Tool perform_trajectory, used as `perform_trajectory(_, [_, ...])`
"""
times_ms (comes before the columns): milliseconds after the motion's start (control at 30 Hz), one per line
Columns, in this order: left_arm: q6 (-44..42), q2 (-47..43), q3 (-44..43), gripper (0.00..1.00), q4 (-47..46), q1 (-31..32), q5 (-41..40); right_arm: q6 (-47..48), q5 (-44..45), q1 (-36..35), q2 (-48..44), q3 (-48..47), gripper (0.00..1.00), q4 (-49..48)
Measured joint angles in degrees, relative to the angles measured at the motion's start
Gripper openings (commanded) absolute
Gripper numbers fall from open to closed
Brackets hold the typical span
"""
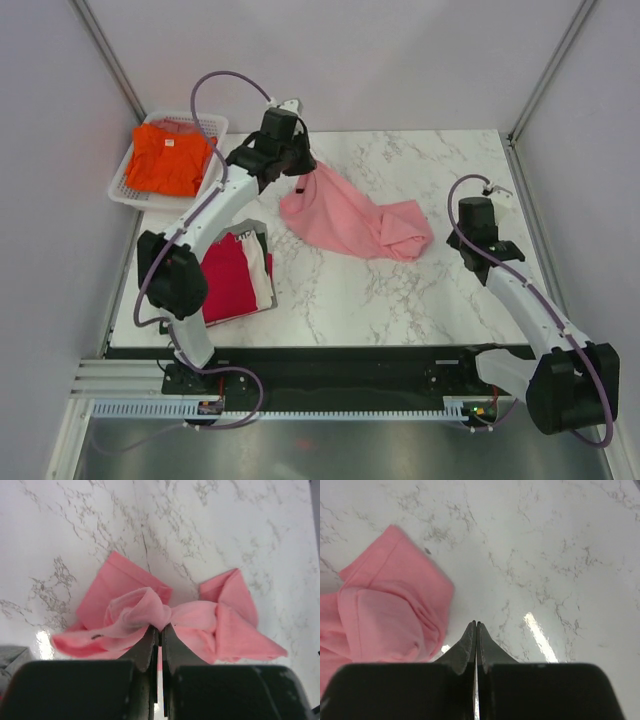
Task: Fold and stack the t-shirts
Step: Flatten the tshirt out
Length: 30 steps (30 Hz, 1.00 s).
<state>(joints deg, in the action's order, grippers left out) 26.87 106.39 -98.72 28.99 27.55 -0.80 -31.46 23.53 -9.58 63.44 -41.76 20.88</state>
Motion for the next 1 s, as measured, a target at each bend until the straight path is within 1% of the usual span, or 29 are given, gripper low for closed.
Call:
perform_trajectory(100, [0.0, -4.1, -1.4, 0.02, 0.9, -0.2, -0.9, 0.1, -1.0, 1.1, -0.1, -3.7, 0.00, 0.2])
perform_trajectory(133, [0.0, -4.9, -1.6, 0.02, 1.1, -0.2, -1.1, 0.2, -1.3, 1.5, -0.2, -4.7, 0.02, 0.2])
perform_trajectory(167, [0.0, -5.7, -1.7, 0.02, 1.2, -0.3, -1.2, 0.2, -1.6, 1.8, -0.4, -5.6, 0.13, 0.0])
perform_trajectory(233, [0.0, -6.7, -1.7, 0.02, 1.9, -0.3, -1.3, 0.3, -3.5, 2.4, -1.1, -6.5, 0.42, -0.8])
perform_trajectory(300, [0.0, -6.9, -1.7, 0.02, 2.3, -0.3, -1.2, 1.2, -6.7, 2.7, -1.7, -6.3, 0.53, -1.6])
perform_trajectory(333, [0.0, -6.9, -1.7, 0.02, 2.5, -0.3, -1.2, 1.8, -9.1, 2.8, -1.8, -5.9, 0.55, -2.9])
perform_trajectory(400, [0.0, -6.9, -1.6, 0.02, 3.3, -0.3, -1.1, 3.0, -15.5, 2.8, -1.0, -4.9, 0.56, -5.2])
perform_trajectory(433, [0.0, -6.9, -1.6, 0.02, 3.7, -0.3, -1.1, 3.4, -18.7, 2.8, 0.2, -4.8, 0.59, -5.9])
perform_trajectory(567, [0.0, -6.9, -1.6, 0.02, 4.6, -0.3, -1.0, 4.5, -26.9, 1.4, 7.1, -4.8, 0.61, -8.7])
perform_trajectory(600, [-0.1, -6.9, -1.6, 0.02, 4.8, -0.3, -1.0, 4.6, -28.0, 0.7, 8.5, -4.8, 0.62, -8.9])
perform_trajectory(700, [-0.1, -6.9, -1.6, 0.02, 5.4, -0.3, -0.8, 4.7, -29.5, -2.7, 12.1, -6.2, 0.74, -9.2])
perform_trajectory(800, [-0.1, -6.9, -1.6, 0.02, 5.4, -0.3, -0.8, 5.2, -29.5, -6.8, 15.5, -9.4, 0.76, -9.8])
perform_trajectory(833, [-0.1, -6.9, -1.6, 0.02, 5.4, -0.3, -0.8, 5.5, -28.9, -8.3, 16.8, -10.9, 0.79, -9.9])
perform_trajectory(900, [-0.1, -6.9, -1.6, 0.02, 5.6, -0.3, -0.7, 6.1, -27.1, -10.6, 19.1, -13.3, 0.77, -10.1])
perform_trajectory(933, [-0.1, -6.9, -1.6, 0.02, 5.7, -0.3, -0.7, 6.4, -26.6, -11.5, 20.3, -14.5, 0.70, -10.1])
perform_trajectory(1000, [-0.1, -6.9, -1.6, 0.02, 5.7, -0.3, -0.7, 6.8, -25.6, -12.4, 22.9, -16.6, 0.61, -10.1])
